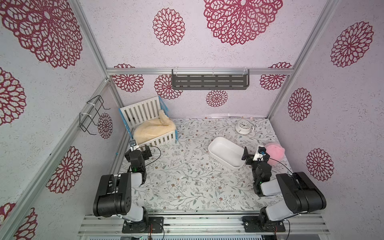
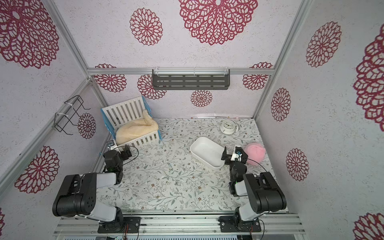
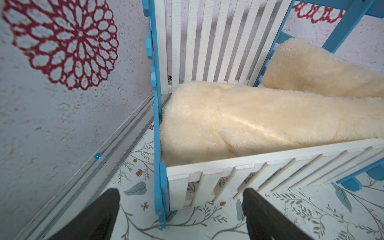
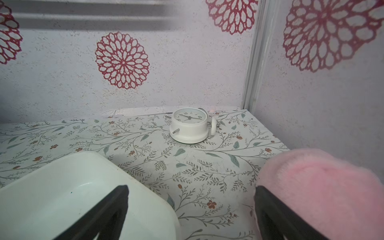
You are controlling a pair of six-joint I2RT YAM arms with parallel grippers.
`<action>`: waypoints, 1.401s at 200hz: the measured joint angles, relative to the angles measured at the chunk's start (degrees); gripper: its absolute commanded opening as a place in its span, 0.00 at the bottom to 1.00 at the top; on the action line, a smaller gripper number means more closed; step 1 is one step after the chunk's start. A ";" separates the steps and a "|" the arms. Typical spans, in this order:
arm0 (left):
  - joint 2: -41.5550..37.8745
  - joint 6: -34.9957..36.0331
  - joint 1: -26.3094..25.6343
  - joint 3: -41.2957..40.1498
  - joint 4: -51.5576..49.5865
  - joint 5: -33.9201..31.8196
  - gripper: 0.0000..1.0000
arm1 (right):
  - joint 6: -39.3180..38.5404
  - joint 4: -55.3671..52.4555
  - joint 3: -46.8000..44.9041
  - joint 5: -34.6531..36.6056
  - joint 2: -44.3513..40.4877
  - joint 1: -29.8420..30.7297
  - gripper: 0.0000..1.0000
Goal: Put the screws on the desktop into the storage box
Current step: Adjust the storage box at the center of the board.
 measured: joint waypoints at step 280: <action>0.04 0.07 0.00 0.00 0.02 -0.02 0.99 | -0.33 -2.25 0.57 -2.10 -0.68 -0.07 0.89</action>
